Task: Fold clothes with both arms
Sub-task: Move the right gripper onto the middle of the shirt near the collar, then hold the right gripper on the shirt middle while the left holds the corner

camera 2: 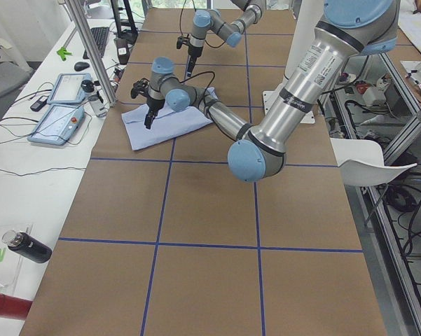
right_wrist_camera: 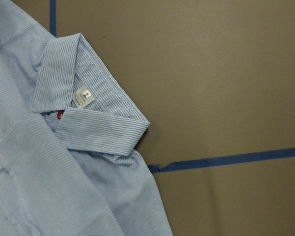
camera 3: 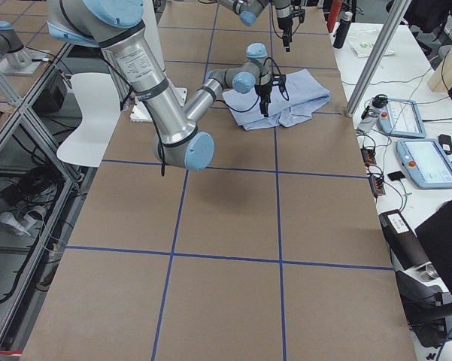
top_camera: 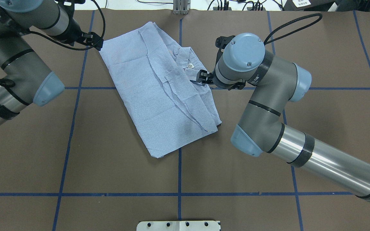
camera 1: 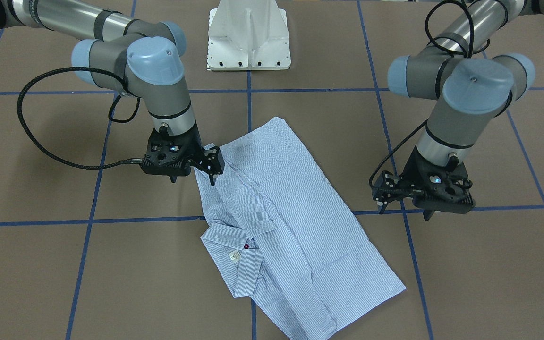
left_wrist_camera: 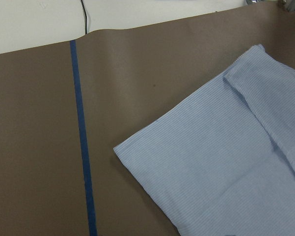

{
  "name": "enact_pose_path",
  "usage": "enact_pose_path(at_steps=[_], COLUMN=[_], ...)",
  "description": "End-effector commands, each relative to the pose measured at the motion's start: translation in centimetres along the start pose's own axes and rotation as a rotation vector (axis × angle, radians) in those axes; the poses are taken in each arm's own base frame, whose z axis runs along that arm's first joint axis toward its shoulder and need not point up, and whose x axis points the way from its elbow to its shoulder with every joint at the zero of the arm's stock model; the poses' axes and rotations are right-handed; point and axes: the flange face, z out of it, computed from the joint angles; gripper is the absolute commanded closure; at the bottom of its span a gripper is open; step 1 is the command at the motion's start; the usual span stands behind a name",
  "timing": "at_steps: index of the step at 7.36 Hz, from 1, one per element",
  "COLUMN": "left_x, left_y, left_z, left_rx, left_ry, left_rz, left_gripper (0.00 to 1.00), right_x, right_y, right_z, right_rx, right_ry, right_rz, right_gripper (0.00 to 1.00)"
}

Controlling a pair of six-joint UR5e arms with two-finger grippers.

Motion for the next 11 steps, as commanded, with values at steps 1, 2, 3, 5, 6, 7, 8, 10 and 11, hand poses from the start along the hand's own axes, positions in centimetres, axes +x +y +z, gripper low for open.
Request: enact_pose_path(at_steps=[1,2,3,5,6,7,8,10,11], left_x=[2.4,3.1,3.5,3.9,3.7,3.4,3.5,3.5,3.4], left_y=[2.5,2.9,3.3,3.7,4.0,4.2,4.3,4.3,4.3], left_z=[-0.3,-0.3,-0.1,0.4,0.6,0.8,0.9,0.9,0.9], left_rx=[-0.039,-0.042,-0.046,-0.056,-0.060,-0.064,-0.065,-0.065,-0.066], left_ry=[0.027,0.035,0.037,0.038,0.035,0.032,0.033,0.033,0.032], left_rz=[-0.056,-0.067,-0.072,-0.082,-0.083,-0.082,-0.082,-0.082,-0.083], left_gripper=[0.00,0.00,0.00,0.00,0.00,0.00,0.00,0.00,0.00], right_x=[3.1,4.0,3.3,1.8,1.9,1.8,1.8,1.8,2.2], right_y=[0.3,0.9,2.7,5.8,6.4,7.4,8.4,9.8,10.1], right_z=[2.4,2.4,3.1,4.0,4.3,4.7,5.2,5.7,6.1], right_rx=[0.009,0.012,0.025,0.048,0.058,0.065,0.073,0.074,0.085], right_ry=[0.038,0.042,0.046,0.044,0.048,0.052,0.058,0.064,0.073], right_rz=[0.168,0.235,0.285,0.342,0.336,0.324,0.326,0.325,0.320], right_gripper=[0.14,0.15,0.17,0.32,0.34,0.35,0.37,0.39,0.41])
